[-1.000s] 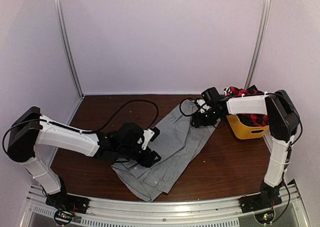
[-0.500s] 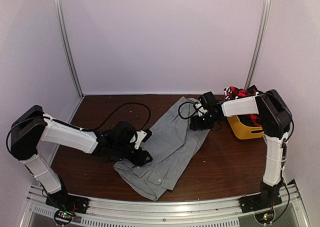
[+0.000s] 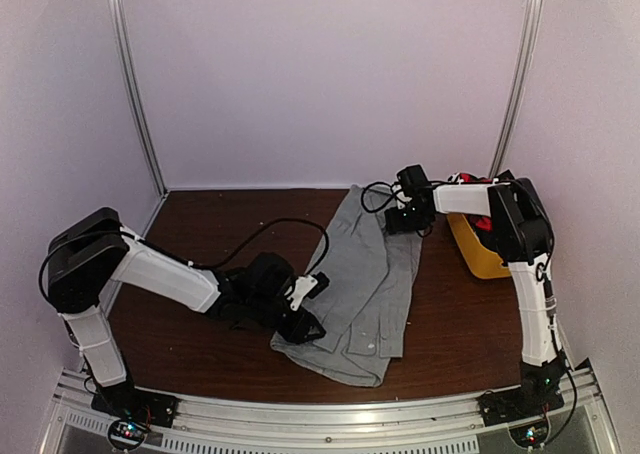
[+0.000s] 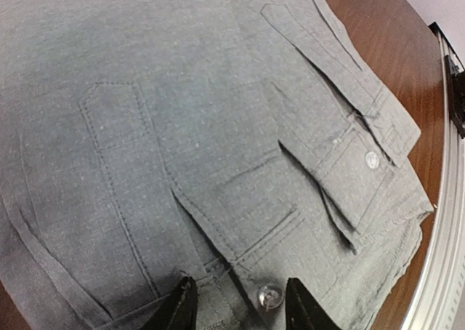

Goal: Fold and stack the long sleeve shirts
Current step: Rotate the rectangle-folded shirt at the center of the board.

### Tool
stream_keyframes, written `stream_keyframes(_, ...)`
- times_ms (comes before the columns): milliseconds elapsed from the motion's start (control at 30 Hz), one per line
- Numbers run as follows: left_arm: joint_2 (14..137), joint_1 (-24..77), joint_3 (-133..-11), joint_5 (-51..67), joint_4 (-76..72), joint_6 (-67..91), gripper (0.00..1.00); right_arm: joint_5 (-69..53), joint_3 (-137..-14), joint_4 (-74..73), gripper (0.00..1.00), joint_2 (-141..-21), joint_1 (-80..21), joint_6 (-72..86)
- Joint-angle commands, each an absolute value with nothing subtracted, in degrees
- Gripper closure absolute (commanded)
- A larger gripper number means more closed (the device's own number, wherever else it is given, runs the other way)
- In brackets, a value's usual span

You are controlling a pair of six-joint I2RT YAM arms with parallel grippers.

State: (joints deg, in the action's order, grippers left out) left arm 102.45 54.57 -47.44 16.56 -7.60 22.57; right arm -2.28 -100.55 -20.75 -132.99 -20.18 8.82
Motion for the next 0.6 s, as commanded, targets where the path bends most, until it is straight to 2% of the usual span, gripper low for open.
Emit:
stream_keyframes(0,106.52,57.73,-49.72,21.84,-4.52,22.19,0.58,0.13,-102.27,-25.85,0.32,-133.03,-19.86,7.11)
stream_keyframes(133,107.26,59.76,-52.10,25.15,-4.12,21.23,0.58,-3.53,-96.41,-23.87,0.32,-126.53,-19.86,7.78)
stream_keyframes(367,108.95,63.23,-57.36,28.40,-0.71,14.26,0.56,-9.37,-74.72,-17.35,0.32,-110.05,-20.85,11.71)
stream_keyframes(567,108.28,63.22,-59.33,25.73,-1.41,13.49,0.49,-7.79,-59.17,-16.83,0.32,-96.20,-25.12,16.62)
